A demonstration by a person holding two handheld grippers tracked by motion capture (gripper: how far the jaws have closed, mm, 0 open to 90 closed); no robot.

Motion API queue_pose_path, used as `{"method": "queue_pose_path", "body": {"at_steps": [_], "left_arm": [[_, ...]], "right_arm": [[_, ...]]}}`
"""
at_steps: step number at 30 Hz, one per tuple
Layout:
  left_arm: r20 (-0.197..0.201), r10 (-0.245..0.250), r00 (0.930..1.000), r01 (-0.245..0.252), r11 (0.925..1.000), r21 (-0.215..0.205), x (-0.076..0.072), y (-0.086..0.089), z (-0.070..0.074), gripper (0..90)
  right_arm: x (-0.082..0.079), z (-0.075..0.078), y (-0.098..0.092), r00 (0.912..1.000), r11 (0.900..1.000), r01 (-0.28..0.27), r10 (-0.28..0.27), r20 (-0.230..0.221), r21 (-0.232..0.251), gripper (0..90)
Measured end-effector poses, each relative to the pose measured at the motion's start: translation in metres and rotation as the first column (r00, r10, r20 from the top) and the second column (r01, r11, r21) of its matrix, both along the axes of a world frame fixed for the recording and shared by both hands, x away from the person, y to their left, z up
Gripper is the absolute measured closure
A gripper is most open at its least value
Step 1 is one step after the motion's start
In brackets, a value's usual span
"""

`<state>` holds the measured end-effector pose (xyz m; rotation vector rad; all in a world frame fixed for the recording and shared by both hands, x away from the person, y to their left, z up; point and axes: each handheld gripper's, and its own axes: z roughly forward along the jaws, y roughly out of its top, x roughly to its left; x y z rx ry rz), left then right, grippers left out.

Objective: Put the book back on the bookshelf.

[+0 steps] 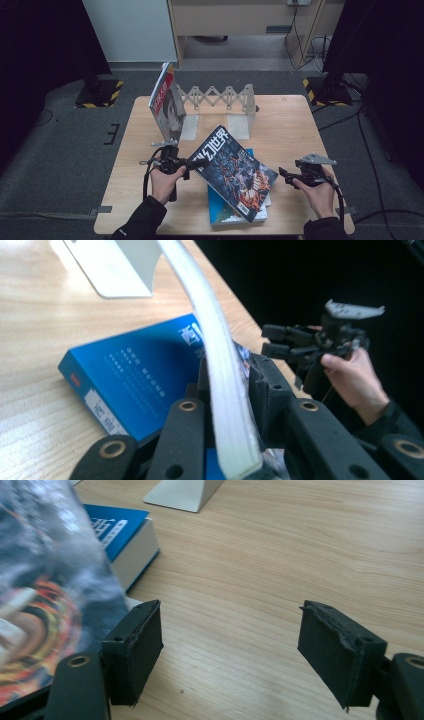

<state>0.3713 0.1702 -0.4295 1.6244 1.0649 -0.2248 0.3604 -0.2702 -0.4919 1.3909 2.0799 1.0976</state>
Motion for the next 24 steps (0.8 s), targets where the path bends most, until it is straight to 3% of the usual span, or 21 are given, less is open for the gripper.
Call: {"method": "queue_pose_path", "body": {"at_steps": [14, 22, 24], "left_arm": [[0.048, 0.064, 0.9968, -0.061, 0.996, -0.066, 0.004, 0.013, 0.037, 81.6], [0.12, 0.084, 0.9892, -0.08, 0.9959, -0.042, 0.004, 0.011, 0.065, 81.8], [0.131, 0.091, 0.9872, -0.083, 0.9945, -0.064, 0.004, 0.012, 0.071, 81.8]], "right_arm": [[0.003, -0.01, -0.014, 0.9983, 0.998, 0.035, -0.037, -0.045, -0.046, 25.6], [0.004, -0.015, -0.015, 0.9969, 0.998, 0.036, -0.04, -0.068, -0.06, 24.6], [0.005, -0.016, -0.016, 0.9965, 0.998, 0.035, -0.04, -0.073, -0.061, 24.2]]}}
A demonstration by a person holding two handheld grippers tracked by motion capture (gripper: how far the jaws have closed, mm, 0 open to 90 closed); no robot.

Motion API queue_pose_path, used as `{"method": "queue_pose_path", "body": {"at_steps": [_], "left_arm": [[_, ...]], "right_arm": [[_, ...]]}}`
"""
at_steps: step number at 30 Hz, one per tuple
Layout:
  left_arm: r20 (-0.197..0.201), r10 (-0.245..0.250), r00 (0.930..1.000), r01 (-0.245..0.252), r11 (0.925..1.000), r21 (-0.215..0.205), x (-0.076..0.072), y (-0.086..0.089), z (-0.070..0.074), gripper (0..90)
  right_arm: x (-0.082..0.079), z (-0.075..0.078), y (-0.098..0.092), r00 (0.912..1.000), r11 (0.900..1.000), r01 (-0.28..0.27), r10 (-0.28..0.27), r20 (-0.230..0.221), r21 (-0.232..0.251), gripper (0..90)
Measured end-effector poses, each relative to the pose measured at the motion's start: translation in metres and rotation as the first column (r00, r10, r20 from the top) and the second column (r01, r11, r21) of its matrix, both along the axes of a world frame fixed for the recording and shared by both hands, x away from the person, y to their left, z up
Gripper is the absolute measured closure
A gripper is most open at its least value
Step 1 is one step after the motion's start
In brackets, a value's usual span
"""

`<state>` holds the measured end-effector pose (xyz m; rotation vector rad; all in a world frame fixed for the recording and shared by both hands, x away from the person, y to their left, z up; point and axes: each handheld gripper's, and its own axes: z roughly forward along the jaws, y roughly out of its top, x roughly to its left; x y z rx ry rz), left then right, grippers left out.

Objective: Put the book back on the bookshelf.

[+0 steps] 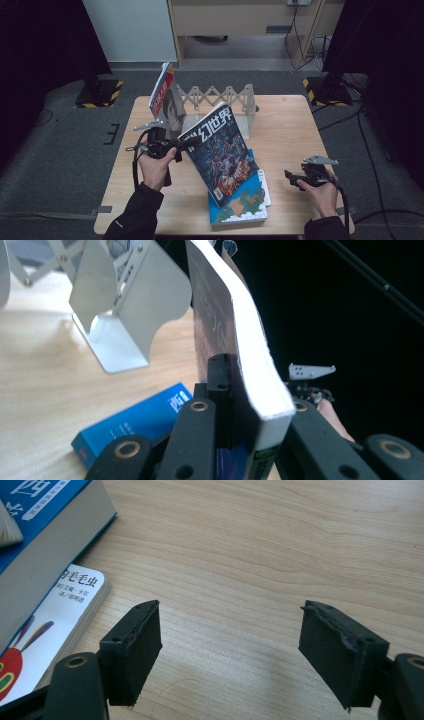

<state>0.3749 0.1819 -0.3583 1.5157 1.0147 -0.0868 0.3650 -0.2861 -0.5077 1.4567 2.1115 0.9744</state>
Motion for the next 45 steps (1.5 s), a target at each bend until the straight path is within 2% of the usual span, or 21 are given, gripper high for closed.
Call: {"method": "queue_pose_path", "body": {"at_steps": [4, 7, 10, 13, 16, 21, 29, 32, 37, 45], "left_arm": [[0.037, 0.039, 0.9985, -0.04, 0.999, 0.018, 0.0, 0.003, 0.014, 81.8], [0.066, 0.069, 0.9954, -0.072, 0.9968, 0.036, 0.0, 0.006, 0.023, 81.7], [0.091, 0.099, 0.991, -0.102, 0.9941, 0.036, 0.001, 0.01, 0.033, 81.7], [0.118, 0.134, 0.9839, -0.139, 0.9896, 0.037, 0.002, 0.016, 0.044, 81.8], [0.15, 0.162, 0.9753, -0.172, 0.9835, 0.056, 0.002, 0.019, 0.053, 81.8], [0.193, 0.212, 0.9578, -0.235, 0.9668, 0.101, 0.004, 0.022, 0.066, 81.8], [0.234, 0.287, 0.9289, -0.321, 0.939, 0.122, 0.009, 0.031, 0.079, 81.8], [0.243, 0.306, 0.9204, -0.345, 0.929, 0.135, 0.013, 0.034, 0.083, 81.8], [0.265, 0.352, 0.8978, -0.398, 0.9057, 0.146, 0.02, 0.038, 0.089, 81.8], [0.309, 0.419, 0.8541, -0.483, 0.8589, 0.171, 0.032, 0.04, 0.095, 81.8]], "right_arm": [[0.001, -0.003, -0.001, 0.9999, 1.0, 0.001, -0.001, -0.012, -0.009, 21.5], [0.002, -0.006, -0.002, 0.9998, 1.0, 0.006, -0.006, -0.02, -0.017, 20.0], [0.003, -0.01, -0.003, 0.9992, 1.0, 0.005, -0.006, -0.038, -0.029, 18.3], [0.004, -0.014, -0.004, 0.9982, 0.999, 0.009, -0.011, -0.06, -0.036, 17.3], [0.005, -0.017, -0.006, 0.9974, 0.999, 0.006, -0.009, -0.072, -0.049, 16.2], [0.005, -0.021, -0.006, 0.996, 0.998, 0.011, -0.016, -0.087, -0.065, 12.8], [0.005, -0.024, -0.002, 0.9974, 0.996, -0.001, -0.005, -0.073, -0.086, 7.8], [0.005, -0.025, -0.002, 0.9977, 0.996, -0.002, -0.004, -0.067, -0.087, 6.3], [0.006, -0.027, -0.001, 0.9981, 0.996, 0.0, -0.006, -0.061, -0.087, 4.2], [0.005, -0.028, -0.001, 0.9987, 0.997, 0.006, -0.01, -0.05, -0.08, 2.0]]}}
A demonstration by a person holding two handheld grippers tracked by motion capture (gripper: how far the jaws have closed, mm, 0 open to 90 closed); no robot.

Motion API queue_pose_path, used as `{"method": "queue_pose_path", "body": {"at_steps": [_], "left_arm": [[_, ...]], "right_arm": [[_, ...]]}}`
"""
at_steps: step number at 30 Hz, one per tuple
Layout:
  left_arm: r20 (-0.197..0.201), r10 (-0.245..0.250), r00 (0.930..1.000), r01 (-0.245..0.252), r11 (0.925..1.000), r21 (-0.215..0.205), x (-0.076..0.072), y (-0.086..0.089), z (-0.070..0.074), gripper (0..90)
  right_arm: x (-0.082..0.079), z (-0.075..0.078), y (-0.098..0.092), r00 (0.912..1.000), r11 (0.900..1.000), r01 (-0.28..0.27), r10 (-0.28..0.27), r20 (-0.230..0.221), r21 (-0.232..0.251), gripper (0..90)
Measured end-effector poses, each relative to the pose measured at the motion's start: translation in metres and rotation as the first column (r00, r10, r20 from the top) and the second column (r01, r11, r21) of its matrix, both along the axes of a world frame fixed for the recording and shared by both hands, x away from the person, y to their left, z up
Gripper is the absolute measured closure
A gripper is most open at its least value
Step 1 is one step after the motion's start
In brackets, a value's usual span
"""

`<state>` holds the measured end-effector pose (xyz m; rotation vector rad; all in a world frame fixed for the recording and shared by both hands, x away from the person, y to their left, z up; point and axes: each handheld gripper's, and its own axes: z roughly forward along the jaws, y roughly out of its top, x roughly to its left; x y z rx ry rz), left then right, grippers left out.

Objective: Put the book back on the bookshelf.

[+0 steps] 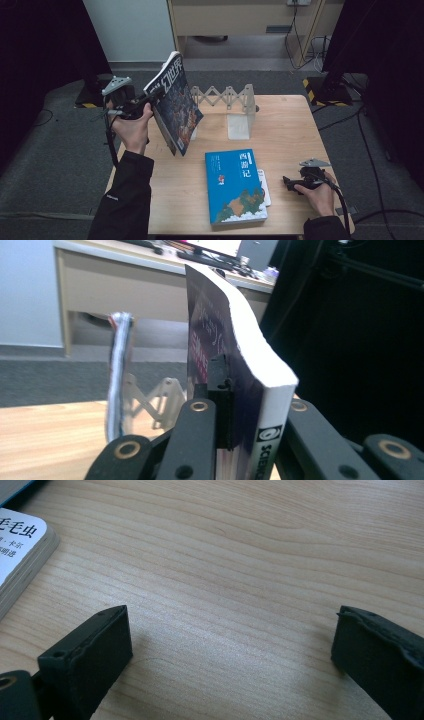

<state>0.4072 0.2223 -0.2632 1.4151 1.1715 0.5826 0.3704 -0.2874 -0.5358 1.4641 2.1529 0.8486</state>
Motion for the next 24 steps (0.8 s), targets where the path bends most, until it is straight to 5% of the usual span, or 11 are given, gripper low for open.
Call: {"method": "queue_pose_path", "body": {"at_steps": [12, 24], "left_arm": [[0.039, 0.098, 0.9945, -0.101, 0.9884, 0.113, 0.014, -0.01, -0.002, 81.9], [0.027, 0.115, 0.993, -0.118, 0.9777, 0.173, 0.034, -0.032, -0.02, 81.8]], "right_arm": [[0.001, -0.004, 0.001, 0.9991, 1.0, 0.024, -0.025, 0.035, 0.009, 0.1], [0.001, -0.004, 0.001, 0.9992, 1.0, 0.02, -0.02, 0.034, 0.01, 0.2]]}}
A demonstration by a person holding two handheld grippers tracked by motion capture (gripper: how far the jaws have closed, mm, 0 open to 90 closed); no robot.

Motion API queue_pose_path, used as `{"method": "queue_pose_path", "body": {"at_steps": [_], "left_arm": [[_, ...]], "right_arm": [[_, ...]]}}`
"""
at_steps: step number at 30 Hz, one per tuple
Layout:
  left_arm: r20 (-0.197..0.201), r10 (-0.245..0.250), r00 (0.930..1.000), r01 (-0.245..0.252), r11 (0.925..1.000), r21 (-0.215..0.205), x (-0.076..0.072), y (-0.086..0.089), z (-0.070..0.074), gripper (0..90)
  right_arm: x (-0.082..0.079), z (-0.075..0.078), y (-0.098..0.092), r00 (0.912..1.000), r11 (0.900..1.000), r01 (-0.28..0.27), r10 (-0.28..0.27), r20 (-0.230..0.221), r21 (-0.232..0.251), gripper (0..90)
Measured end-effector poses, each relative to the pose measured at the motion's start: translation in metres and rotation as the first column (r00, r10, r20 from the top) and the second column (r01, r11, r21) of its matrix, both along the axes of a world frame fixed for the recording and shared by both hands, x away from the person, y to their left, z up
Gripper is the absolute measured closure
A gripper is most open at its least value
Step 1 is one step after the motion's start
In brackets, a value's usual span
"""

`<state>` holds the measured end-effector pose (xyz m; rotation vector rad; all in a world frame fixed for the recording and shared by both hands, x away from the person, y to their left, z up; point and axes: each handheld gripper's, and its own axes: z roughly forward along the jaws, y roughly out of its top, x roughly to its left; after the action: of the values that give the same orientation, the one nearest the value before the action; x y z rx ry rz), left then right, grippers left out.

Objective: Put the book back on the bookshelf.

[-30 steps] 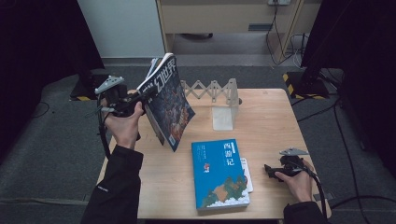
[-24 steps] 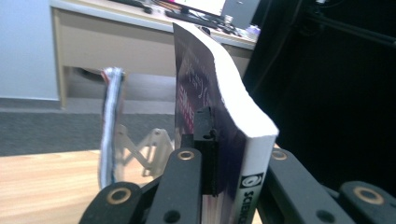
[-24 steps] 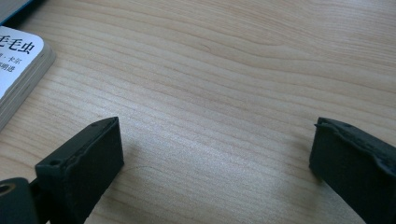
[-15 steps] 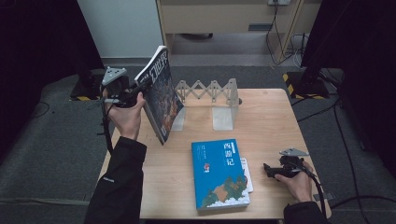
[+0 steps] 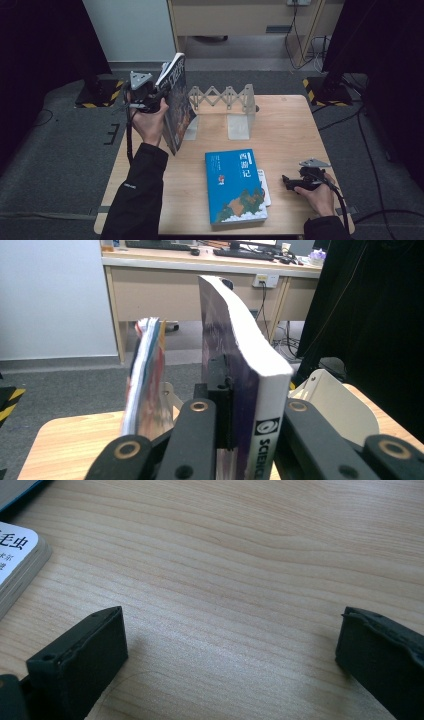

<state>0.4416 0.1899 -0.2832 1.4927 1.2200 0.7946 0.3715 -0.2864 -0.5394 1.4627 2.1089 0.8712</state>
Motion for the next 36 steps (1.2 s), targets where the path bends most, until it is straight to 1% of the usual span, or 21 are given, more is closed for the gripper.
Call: {"method": "queue_pose_path", "body": {"at_steps": [3, 5, 11, 18, 23, 27, 29, 31, 35, 36], "left_arm": [[0.001, 0.003, 1.0, -0.003, 1.0, 0.008, 0.004, -0.005, -0.003, 81.8], [0.009, 0.009, 0.9999, -0.009, 0.9999, 0.014, 0.007, -0.008, -0.006, 81.8], [0.001, 0.033, 0.9994, -0.033, 0.9991, 0.028, 0.016, -0.015, -0.02, 81.8], [-0.036, 0.04, 0.9986, -0.038, 0.9978, 0.055, 0.027, -0.019, -0.039, 81.8], [-0.045, 0.045, 0.998, -0.042, 0.9969, 0.067, 0.031, -0.02, -0.051, 81.8], [-0.028, 0.052, 0.9983, -0.05, 0.9968, 0.062, 0.031, -0.018, -0.055, 81.8], [-0.003, 0.06, 0.9982, -0.06, 0.9963, 0.062, 0.03, -0.017, -0.056, 81.8], [0.006, 0.067, 0.9977, -0.067, 0.9954, 0.069, 0.03, -0.016, -0.059, 81.8], [0.011, 0.076, 0.997, -0.077, 0.9942, 0.075, 0.029, -0.014, -0.063, 81.7], [0.007, 0.076, 0.9971, -0.076, 0.9939, 0.08, 0.028, -0.014, -0.064, 81.6]], "right_arm": [[0.0, 0.0, 0.0, 1.0, 1.0, 0.0, 0.0, 0.001, -0.001, 0.1], [0.0, 0.0, 0.0, 1.0, 1.0, 0.0, 0.0, 0.002, -0.001, 0.2], [0.0, 0.0, 0.0, 1.0, 1.0, 0.0, 0.0, 0.002, -0.001, 0.2], [0.0, 0.0, 0.0, 1.0, 1.0, 0.001, -0.001, 0.003, -0.002, 0.2], [0.0, 0.0, 0.0, 1.0, 1.0, 0.002, -0.002, 0.003, -0.001, 0.2], [0.0, 0.0, 0.0, 1.0, 1.0, 0.002, -0.002, 0.003, -0.001, 0.2], [0.0, 0.0, 0.0, 1.0, 1.0, 0.002, -0.002, 0.003, -0.001, 0.2], [0.0, 0.0, 0.0, 1.0, 1.0, 0.003, -0.003, 0.002, 0.0, 0.2], [0.0, 0.0, 0.0, 1.0, 1.0, 0.004, -0.004, 0.001, 0.0, 0.2], [0.0, 0.0, 0.0, 1.0, 1.0, 0.004, -0.004, 0.001, 0.001, 0.2]]}}
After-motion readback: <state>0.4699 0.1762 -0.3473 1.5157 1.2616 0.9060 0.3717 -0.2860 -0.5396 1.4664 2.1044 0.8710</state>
